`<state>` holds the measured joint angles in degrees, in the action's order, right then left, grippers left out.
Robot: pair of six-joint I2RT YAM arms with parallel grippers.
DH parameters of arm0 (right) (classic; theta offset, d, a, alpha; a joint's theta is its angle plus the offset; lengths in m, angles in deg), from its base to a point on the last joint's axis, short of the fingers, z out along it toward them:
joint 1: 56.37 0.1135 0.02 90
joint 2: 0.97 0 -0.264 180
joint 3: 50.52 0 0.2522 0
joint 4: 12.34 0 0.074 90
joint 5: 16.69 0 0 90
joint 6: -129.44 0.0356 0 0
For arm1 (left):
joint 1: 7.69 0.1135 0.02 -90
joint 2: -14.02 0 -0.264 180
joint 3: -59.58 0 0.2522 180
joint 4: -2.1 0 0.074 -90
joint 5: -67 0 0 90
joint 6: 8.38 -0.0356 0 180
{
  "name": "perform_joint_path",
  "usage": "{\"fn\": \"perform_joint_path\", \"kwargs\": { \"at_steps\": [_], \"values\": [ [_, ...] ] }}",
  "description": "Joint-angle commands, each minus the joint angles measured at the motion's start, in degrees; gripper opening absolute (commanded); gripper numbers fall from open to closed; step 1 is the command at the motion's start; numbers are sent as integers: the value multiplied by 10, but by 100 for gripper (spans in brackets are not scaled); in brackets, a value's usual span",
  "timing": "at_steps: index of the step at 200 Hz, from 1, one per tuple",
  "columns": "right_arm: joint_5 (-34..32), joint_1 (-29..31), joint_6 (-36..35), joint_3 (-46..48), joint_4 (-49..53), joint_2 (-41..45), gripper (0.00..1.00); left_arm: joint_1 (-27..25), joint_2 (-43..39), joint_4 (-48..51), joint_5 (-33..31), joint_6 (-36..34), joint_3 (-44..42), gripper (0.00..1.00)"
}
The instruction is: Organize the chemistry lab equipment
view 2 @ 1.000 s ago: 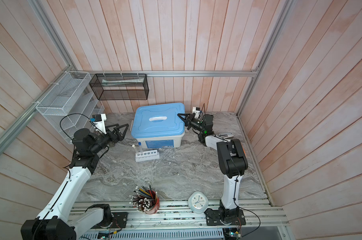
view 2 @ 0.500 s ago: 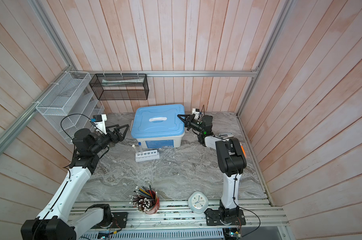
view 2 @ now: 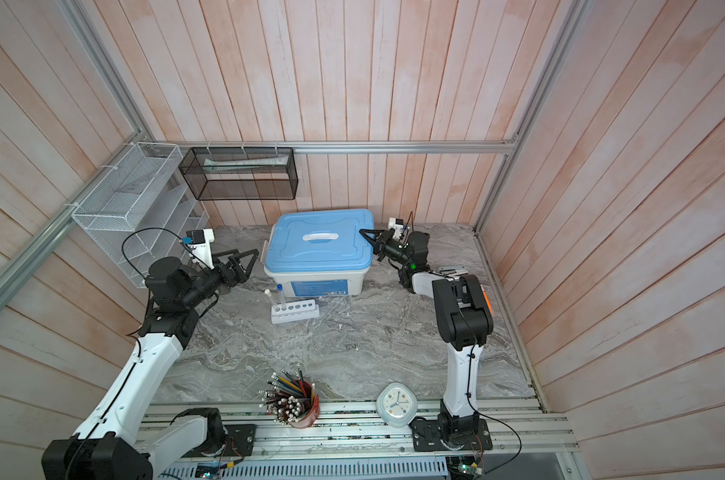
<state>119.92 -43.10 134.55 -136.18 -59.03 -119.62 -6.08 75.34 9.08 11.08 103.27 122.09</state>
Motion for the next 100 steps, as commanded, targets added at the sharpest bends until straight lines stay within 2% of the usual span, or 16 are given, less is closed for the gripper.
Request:
{"fn": "perform_joint_path", "kwargs": {
  "at_steps": [1,100],
  "values": [
    [12,-2,2,-29,-33,-14,0,3,0,5,2,-7,18,95],
    [61,-1,-53,-49,29,-10,5,3,4,12,2,-11,25,95]
  ]
}}
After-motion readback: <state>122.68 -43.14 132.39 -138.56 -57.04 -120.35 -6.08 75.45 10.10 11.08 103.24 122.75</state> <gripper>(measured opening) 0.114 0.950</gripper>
